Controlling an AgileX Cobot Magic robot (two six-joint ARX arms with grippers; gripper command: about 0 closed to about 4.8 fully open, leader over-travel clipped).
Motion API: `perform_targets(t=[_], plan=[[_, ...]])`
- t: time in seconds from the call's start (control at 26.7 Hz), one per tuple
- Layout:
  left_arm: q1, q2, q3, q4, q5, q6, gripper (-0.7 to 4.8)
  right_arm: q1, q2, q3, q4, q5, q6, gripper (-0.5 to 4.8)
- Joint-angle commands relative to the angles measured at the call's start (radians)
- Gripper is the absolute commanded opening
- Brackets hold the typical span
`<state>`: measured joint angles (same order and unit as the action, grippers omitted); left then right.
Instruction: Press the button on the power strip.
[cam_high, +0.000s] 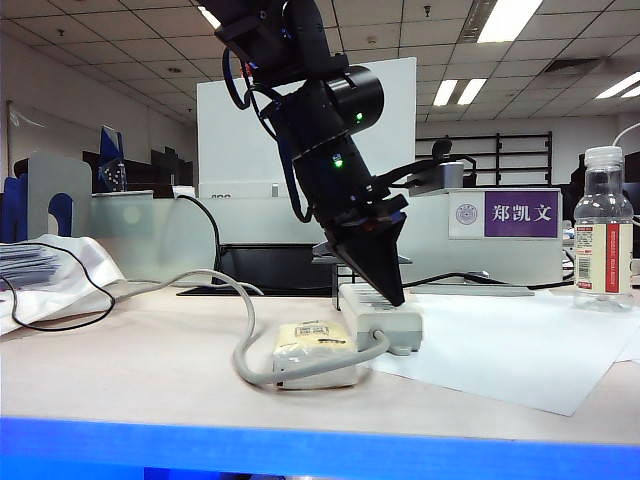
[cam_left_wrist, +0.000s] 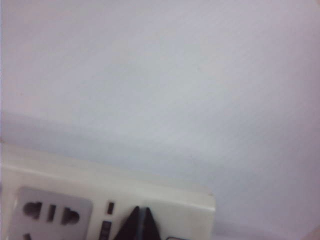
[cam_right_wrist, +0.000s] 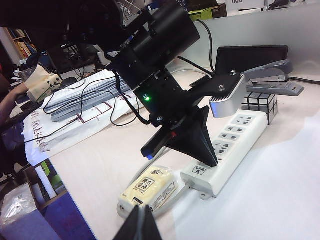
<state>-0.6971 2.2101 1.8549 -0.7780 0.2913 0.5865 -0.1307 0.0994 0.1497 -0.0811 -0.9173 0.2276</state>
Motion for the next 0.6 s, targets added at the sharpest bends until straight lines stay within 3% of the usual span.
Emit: perform_targets(t=[0.04, 0.6], plan=[[0.0, 0.0, 0.026, -0.028, 0.052, -0.021, -0.05, 0.001, 0.001, 0.003, 0.005, -0.002, -0.016, 0.04], [0.024, -0.035, 0.028, -0.074, 0.002, 0.027, -0.05, 0.001, 0.001, 0.003, 0.005, 0.002, -0.027, 0.03]])
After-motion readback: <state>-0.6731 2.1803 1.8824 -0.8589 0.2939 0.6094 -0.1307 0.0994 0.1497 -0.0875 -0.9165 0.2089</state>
